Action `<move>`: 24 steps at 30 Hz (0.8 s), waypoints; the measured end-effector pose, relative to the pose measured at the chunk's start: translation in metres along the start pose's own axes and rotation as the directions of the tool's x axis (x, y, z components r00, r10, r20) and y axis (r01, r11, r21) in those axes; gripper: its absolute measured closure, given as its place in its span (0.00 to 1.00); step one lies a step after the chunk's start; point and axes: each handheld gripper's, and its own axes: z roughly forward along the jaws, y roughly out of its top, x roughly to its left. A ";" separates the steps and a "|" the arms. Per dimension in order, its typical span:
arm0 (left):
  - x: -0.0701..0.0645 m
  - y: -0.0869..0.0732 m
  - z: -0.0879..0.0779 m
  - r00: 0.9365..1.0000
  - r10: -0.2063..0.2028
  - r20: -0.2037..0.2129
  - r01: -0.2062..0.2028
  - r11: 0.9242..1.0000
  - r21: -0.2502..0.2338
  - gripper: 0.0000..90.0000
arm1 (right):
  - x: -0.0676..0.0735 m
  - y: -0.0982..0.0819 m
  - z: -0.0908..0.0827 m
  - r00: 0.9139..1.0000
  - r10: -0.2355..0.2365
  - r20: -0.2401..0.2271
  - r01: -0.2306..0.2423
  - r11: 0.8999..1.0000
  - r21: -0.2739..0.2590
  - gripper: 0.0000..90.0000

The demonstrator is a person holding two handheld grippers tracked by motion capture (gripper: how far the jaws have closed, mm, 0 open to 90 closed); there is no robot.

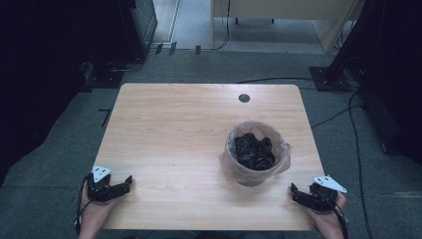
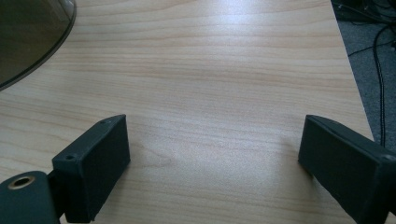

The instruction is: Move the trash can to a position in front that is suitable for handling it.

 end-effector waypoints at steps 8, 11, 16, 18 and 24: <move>0.000 0.000 0.000 1.000 -0.002 0.001 0.002 1.000 -0.002 0.13 | -0.003 0.006 -0.004 0.996 0.040 0.076 -0.037 0.999 -0.035 0.31; 0.000 0.000 0.000 1.000 -0.002 0.000 0.002 1.000 -0.001 0.12 | -0.002 0.009 -0.010 0.996 0.064 0.060 -0.059 0.995 -0.079 0.36; 0.000 0.000 0.000 1.000 -0.001 0.000 0.001 1.000 -0.001 0.13 | 0.007 0.017 -0.020 0.995 0.089 0.054 -0.080 0.985 -0.155 0.41; 0.000 0.000 0.000 1.000 -0.001 0.000 0.001 1.000 -0.001 0.13 | 0.011 0.023 -0.024 0.993 0.113 0.038 -0.103 0.976 -0.194 0.47; 0.000 0.001 0.002 1.000 0.002 0.002 -0.002 1.000 -0.001 0.12 | 0.026 0.037 -0.034 0.994 0.103 0.020 -0.091 0.943 -0.321 0.58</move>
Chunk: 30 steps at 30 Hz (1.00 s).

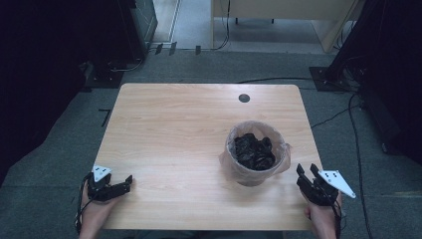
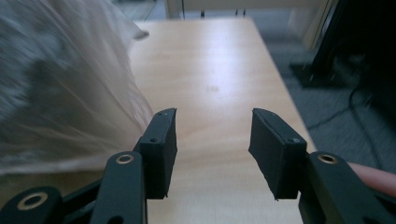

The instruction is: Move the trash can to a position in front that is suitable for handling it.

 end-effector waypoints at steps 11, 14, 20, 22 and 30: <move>-0.001 -0.001 -0.001 1.000 -0.001 -0.002 0.001 1.000 -0.001 0.13 | 0.021 0.015 0.019 0.998 -0.002 -0.061 0.003 1.000 0.016 0.83; -0.001 -0.001 -0.001 1.000 -0.001 -0.002 0.001 1.000 -0.001 0.13 | 0.023 0.021 0.029 0.997 0.022 -0.080 -0.020 0.999 0.025 0.93; -0.001 -0.001 -0.001 1.000 -0.001 -0.002 0.001 1.000 -0.001 0.13 | 0.034 0.025 0.047 0.994 0.034 -0.102 -0.028 0.998 0.059 0.98; -0.001 -0.001 -0.001 1.000 -0.003 -0.004 0.003 1.000 -0.001 0.13 | 0.040 0.026 0.048 0.993 0.024 -0.119 -0.017 0.998 0.058 0.98; -0.002 -0.001 -0.001 1.000 -0.006 -0.008 0.005 1.000 -0.001 0.13 | 0.054 0.027 0.050 0.991 0.023 -0.129 -0.016 0.998 0.060 0.99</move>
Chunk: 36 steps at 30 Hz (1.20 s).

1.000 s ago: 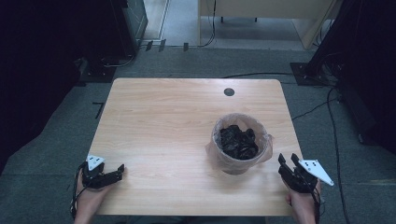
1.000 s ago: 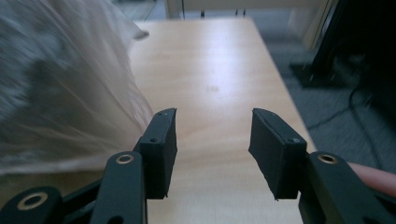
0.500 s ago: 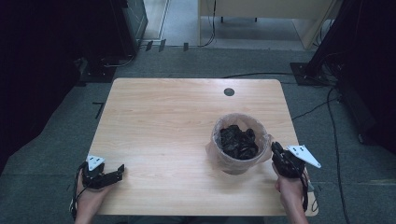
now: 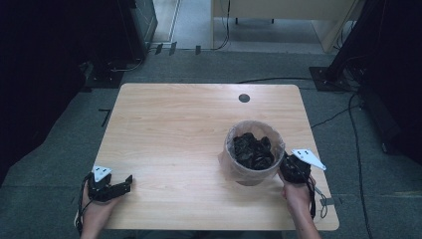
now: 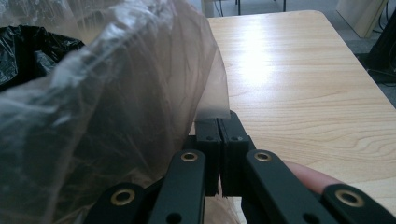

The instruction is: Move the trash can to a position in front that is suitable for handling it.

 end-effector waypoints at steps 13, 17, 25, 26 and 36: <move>-0.001 0.000 0.000 1.000 -0.002 -0.002 0.002 1.000 0.000 0.13 | 0.014 -0.002 0.001 0.999 -0.028 -0.027 0.028 1.000 -0.002 0.99; -0.001 0.000 0.000 1.000 -0.002 -0.002 0.002 1.000 0.000 0.13 | 0.022 -0.002 0.004 0.998 -0.042 -0.038 0.042 0.999 -0.003 0.99; -0.001 0.000 0.000 1.000 -0.002 -0.002 0.002 1.000 0.000 0.13 | 0.039 -0.003 0.009 0.995 -0.070 -0.067 0.070 0.998 -0.003 0.99; -0.001 0.000 0.000 1.000 -0.001 -0.002 0.001 1.000 0.000 0.13 | 0.041 -0.003 0.010 0.995 -0.072 -0.069 0.072 0.997 -0.003 0.99; -0.001 0.000 0.000 1.000 -0.001 -0.001 0.001 1.000 0.000 0.13 | 0.058 -0.003 0.015 0.991 -0.089 -0.098 0.089 0.996 -0.008 0.99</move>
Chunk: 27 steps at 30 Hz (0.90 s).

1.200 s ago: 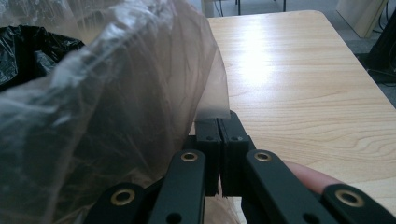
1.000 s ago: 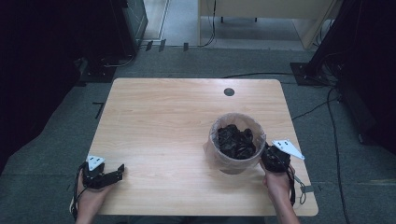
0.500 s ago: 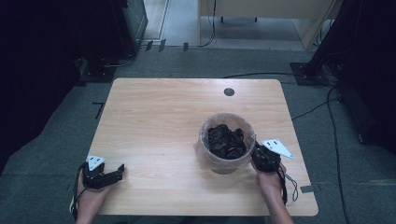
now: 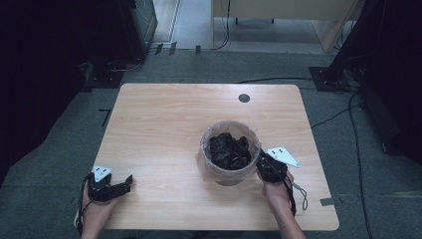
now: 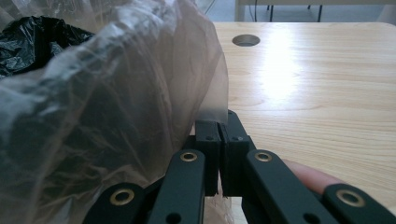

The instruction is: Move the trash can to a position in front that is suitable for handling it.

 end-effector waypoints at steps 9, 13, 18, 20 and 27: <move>-0.005 -0.001 -0.002 1.000 0.018 -0.009 -0.018 1.000 -0.005 0.15 | 0.013 0.001 0.005 0.999 -0.013 -0.031 0.013 1.000 0.001 0.99; -0.013 0.001 -0.003 1.000 0.023 0.010 -0.023 1.000 -0.008 0.16 | 0.017 0.002 0.007 0.999 -0.014 -0.043 0.014 1.000 0.001 0.99; -0.030 0.009 -0.006 0.995 -0.020 0.097 0.024 0.999 -0.034 0.21 | 0.022 0.002 0.009 0.998 -0.022 -0.056 0.022 1.000 -0.001 0.99; -0.039 0.013 -0.006 0.993 -0.011 0.116 0.016 0.999 -0.042 0.24 | 0.023 0.002 0.010 0.998 -0.023 -0.059 0.023 1.000 -0.002 0.99; -0.070 0.034 -0.002 0.984 0.017 0.179 0.000 0.996 -0.093 0.32 | 0.028 0.003 0.013 0.997 -0.012 -0.077 0.012 1.000 -0.004 0.99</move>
